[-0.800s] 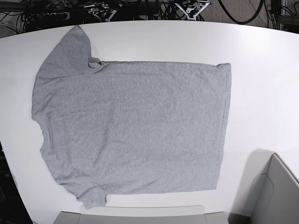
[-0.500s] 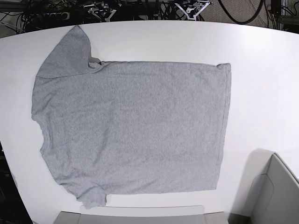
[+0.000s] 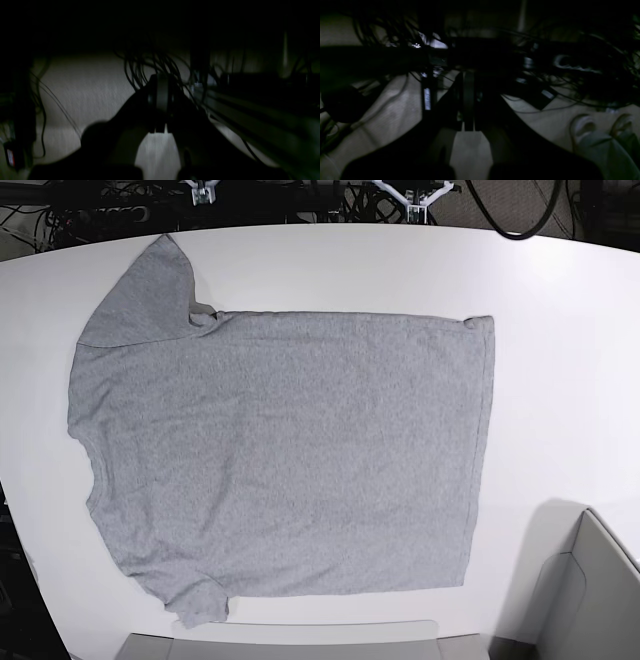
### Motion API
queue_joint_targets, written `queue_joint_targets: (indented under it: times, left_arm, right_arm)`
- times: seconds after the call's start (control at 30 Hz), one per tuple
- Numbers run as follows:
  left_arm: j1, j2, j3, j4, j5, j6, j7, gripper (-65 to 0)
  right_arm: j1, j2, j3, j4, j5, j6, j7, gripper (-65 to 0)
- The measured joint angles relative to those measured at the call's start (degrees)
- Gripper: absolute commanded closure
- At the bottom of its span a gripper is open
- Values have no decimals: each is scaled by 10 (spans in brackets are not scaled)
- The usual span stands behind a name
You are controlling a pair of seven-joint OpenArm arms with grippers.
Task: Fold the T-shirt properly
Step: 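Move both grippers down toward the shirt's shoulder corners, then grasp the shirt's shoulder corners with both grippers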
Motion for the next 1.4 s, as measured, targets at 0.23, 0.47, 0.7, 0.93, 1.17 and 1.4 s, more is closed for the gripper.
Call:
queue_joint_targets:
  times: [0.23, 0.47, 0.7, 0.93, 1.17, 1.4]
  left_arm:
    - [72, -1, 0, -5, 0, 0, -279, -3]
    - [135, 2, 0, 79, 0, -1, -318, -4]
    - [322, 0, 0, 397, 0, -1, -315, -4]
    - [419, 3, 0, 603, 3, 0, -319, -50]
    - [430, 3, 0, 741, 4, 0, -253, -75]
    - [453, 5, 0, 910, 4, 1, -62, -75]
  right_arm:
    - [-75, 9, 0, 14, 1, 5, 228, -3]
    - [-163, 20, 0, 112, 8, 3, 221, -3]
    - [-357, 21, 0, 455, 103, 7, 219, -4]
    - [-503, 27, 0, 715, 141, 7, 214, -79]
    - [-553, 93, 2, 872, 207, 5, 160, -168]
    - [-555, 197, 0, 946, 368, 5, 34, -199]
